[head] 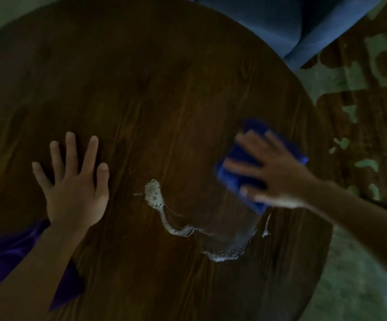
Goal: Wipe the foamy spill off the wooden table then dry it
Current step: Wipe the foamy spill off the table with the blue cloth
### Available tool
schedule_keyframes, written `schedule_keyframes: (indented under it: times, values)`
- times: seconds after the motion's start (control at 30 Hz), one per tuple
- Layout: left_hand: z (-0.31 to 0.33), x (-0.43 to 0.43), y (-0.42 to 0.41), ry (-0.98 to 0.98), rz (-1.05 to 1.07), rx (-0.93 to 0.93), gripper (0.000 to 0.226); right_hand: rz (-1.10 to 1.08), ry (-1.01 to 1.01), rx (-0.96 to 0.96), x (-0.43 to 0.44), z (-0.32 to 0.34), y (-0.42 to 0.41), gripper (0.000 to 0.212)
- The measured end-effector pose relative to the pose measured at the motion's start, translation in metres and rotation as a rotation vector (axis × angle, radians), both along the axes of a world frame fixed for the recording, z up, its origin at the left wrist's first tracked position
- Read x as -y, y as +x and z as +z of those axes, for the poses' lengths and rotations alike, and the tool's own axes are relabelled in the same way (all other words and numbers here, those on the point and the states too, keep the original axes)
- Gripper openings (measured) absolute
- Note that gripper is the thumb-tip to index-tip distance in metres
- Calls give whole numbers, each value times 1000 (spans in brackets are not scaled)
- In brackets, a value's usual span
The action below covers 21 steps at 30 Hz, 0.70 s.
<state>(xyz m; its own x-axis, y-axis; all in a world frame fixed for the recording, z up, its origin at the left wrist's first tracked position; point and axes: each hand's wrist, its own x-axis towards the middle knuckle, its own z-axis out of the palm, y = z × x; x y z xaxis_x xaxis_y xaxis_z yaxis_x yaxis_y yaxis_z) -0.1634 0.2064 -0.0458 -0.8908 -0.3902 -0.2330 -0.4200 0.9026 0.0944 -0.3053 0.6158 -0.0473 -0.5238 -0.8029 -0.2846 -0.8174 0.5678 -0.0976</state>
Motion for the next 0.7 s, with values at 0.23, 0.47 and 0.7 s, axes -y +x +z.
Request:
schedule_keyframes:
  times: [0.23, 0.47, 0.7]
  values:
    - [-3, 2, 1, 0, 1, 1, 63, -746, -40, -43, 76, -5, -44, 67]
    - [-3, 0, 1, 20, 6, -10, 63, -168, 30, -7, 9, -1, 8, 64]
    - [-1, 1, 1, 24, 5, 15, 62, -738, 4, 29, -34, -1, 131, 63]
